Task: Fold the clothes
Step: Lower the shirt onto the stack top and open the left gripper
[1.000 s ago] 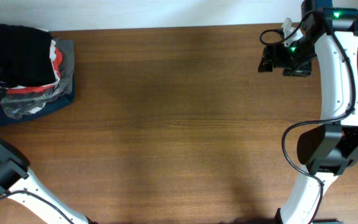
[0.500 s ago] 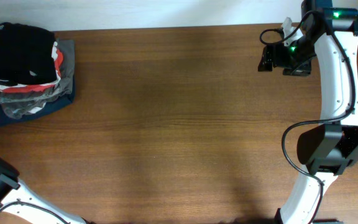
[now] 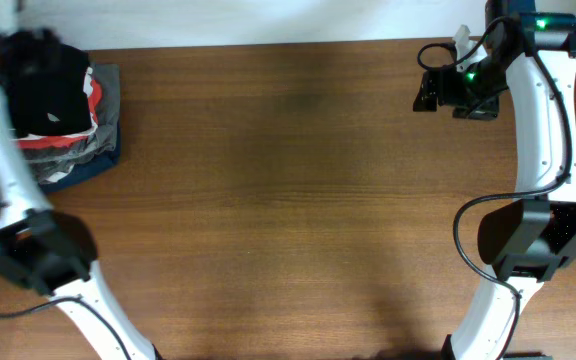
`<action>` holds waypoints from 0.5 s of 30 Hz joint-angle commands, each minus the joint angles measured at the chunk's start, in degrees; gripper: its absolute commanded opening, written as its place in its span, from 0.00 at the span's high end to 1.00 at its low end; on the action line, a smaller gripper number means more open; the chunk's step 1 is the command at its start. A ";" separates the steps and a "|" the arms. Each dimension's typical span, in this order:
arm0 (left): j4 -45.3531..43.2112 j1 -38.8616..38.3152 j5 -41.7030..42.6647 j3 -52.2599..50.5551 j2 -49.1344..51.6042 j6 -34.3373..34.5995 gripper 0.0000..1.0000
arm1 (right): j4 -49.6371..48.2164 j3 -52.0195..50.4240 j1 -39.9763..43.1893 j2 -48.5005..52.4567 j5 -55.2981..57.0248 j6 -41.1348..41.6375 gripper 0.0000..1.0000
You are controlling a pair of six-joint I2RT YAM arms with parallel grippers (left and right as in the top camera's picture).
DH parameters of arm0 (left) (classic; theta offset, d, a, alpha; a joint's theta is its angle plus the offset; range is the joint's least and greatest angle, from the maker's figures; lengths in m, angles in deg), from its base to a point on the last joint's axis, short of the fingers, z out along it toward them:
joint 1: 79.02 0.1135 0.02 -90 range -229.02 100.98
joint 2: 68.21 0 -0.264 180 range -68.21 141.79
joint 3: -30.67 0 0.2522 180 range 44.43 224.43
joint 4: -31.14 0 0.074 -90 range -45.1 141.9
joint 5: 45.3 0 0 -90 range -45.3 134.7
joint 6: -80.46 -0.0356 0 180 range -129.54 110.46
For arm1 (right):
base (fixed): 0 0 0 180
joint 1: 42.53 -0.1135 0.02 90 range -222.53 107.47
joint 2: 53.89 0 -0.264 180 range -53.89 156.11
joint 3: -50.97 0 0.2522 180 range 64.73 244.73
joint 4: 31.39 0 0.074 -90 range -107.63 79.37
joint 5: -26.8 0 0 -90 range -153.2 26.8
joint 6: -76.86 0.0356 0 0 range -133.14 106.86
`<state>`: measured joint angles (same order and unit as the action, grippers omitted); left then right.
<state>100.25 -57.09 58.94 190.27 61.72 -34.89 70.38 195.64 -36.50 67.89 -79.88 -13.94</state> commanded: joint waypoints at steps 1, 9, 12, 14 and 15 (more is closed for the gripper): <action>-6.67 -4.96 -22.99 0.39 2.16 -3.52 0.01 | -0.04 -0.20 -0.04 0.52 -0.87 0.35 0.16; -18.10 -4.92 -24.44 0.39 9.05 0.28 0.01 | 2.47 -0.22 -0.04 0.52 -0.63 -2.03 0.13; -19.12 -4.22 -24.35 0.39 11.28 1.38 0.01 | 2.60 -0.22 -0.04 0.52 -0.68 -1.99 0.13; -19.54 -3.82 -24.39 0.39 13.11 1.53 0.01 | 2.67 -0.22 -0.04 0.52 -0.68 -1.99 0.13; -19.54 -3.65 -24.59 0.39 14.14 1.97 0.01 | 2.69 -0.22 -0.07 0.52 -0.70 -1.97 0.13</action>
<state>81.35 -61.35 36.23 190.29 72.84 -35.02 72.80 195.64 -36.50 67.91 -80.19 -15.17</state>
